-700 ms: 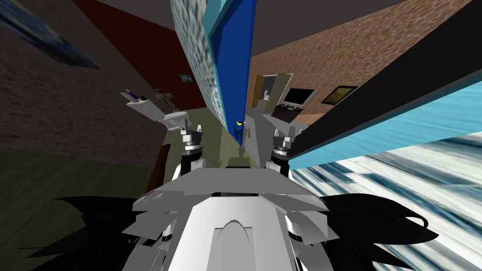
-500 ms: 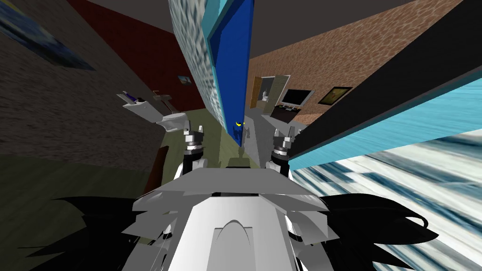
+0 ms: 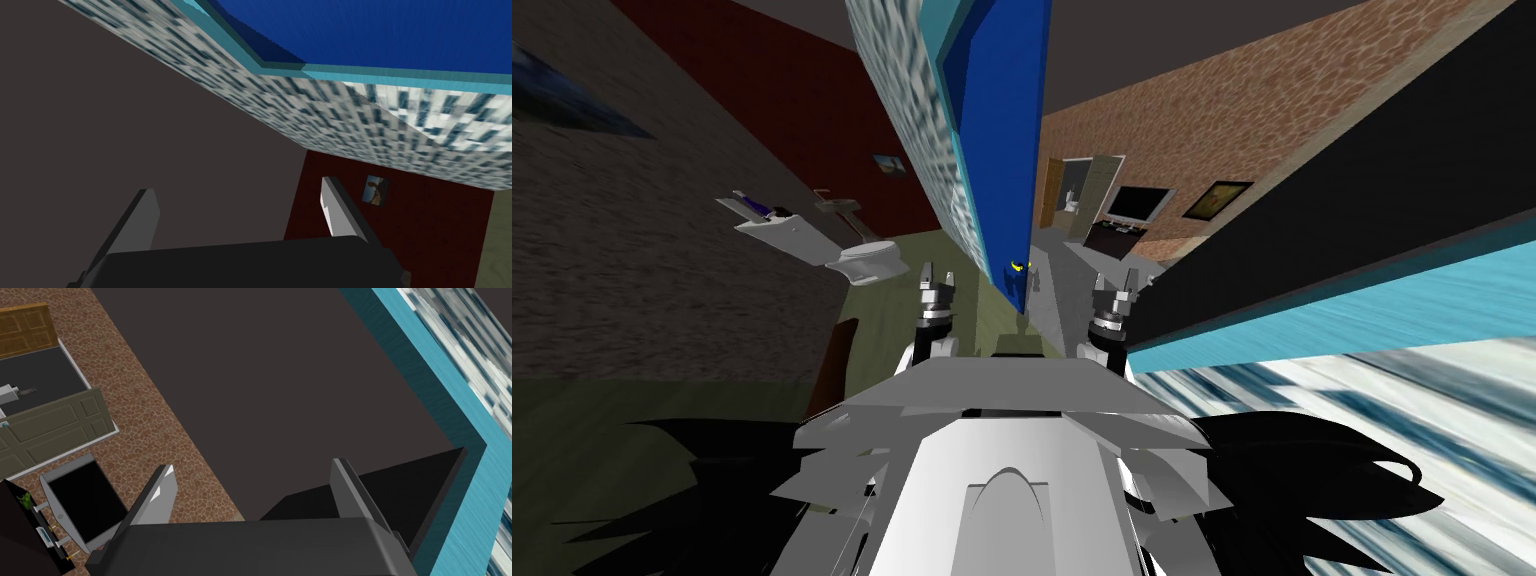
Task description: Push the door open
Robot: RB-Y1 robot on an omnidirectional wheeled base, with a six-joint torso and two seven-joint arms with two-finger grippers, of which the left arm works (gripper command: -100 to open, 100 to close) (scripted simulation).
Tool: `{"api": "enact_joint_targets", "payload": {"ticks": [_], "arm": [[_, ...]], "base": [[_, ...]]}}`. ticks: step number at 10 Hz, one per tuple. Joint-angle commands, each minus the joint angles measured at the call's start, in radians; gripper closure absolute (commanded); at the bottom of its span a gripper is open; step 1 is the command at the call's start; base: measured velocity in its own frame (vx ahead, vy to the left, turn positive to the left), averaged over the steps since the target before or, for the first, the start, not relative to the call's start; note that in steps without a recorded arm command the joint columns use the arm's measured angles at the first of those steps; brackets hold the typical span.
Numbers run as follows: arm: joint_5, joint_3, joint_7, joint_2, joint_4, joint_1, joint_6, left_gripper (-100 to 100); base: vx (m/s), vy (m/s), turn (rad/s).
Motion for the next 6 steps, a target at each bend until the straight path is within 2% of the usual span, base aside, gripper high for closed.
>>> {"api": "enact_joint_targets", "payload": {"ticks": [1,6], "arm": [[-0.002,-0.014,-0.003,0.004,0.036,-0.011,-0.009,-100],[-0.004,-0.054,-0.006,0.018,0.149,-0.042,-0.034,-100]], "base": [[0.106,0.07,-0.073],[0.087,0.044,-0.087]]}}
